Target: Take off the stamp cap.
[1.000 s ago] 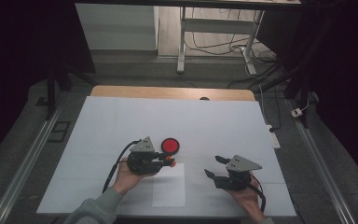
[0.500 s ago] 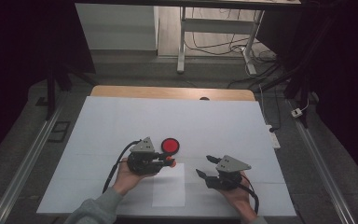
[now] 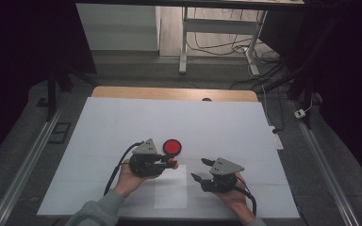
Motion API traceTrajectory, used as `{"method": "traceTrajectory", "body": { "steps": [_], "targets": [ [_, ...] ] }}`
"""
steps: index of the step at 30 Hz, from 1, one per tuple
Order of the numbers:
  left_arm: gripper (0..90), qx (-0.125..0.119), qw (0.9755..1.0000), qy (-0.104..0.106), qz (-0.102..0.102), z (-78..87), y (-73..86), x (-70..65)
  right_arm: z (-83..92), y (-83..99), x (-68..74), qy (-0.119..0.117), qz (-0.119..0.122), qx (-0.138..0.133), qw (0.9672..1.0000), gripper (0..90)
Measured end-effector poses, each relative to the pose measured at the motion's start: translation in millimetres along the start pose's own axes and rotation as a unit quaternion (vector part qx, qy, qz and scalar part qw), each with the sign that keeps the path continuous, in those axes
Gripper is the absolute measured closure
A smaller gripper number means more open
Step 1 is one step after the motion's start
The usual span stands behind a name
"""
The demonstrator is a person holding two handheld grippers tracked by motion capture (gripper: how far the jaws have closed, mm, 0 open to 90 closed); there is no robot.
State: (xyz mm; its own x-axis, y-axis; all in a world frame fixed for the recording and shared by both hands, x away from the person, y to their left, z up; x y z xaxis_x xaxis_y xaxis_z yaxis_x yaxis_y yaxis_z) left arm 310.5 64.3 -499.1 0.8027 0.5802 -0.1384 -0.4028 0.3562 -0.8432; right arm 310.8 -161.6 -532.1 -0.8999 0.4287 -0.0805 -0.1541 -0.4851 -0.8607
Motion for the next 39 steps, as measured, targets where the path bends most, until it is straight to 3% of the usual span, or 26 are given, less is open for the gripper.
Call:
{"method": "traceTrajectory", "body": {
  "steps": [39],
  "targets": [
    [72.4,0.003,1.0000,0.001,-0.003,-3.0,1.0,-2.7,-29.4,-16.4,19.3,-0.020,0.017,0.011,0.9996,34.5]
  ]
}}
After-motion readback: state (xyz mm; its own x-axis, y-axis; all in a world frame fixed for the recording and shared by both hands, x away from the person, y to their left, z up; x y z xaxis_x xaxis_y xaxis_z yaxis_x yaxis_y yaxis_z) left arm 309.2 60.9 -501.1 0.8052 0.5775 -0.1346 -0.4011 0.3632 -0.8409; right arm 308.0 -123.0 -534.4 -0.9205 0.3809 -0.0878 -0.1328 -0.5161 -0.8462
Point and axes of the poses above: each handheld gripper's, and its own axes: z roughly backward along the jaws, y roughly out of its underside, x roughly to its left, the point moved 4 cm from there along -z, roughly forward along the jaws, and after that the axes turned 7 degrees about -y, right-handed, at the moved point
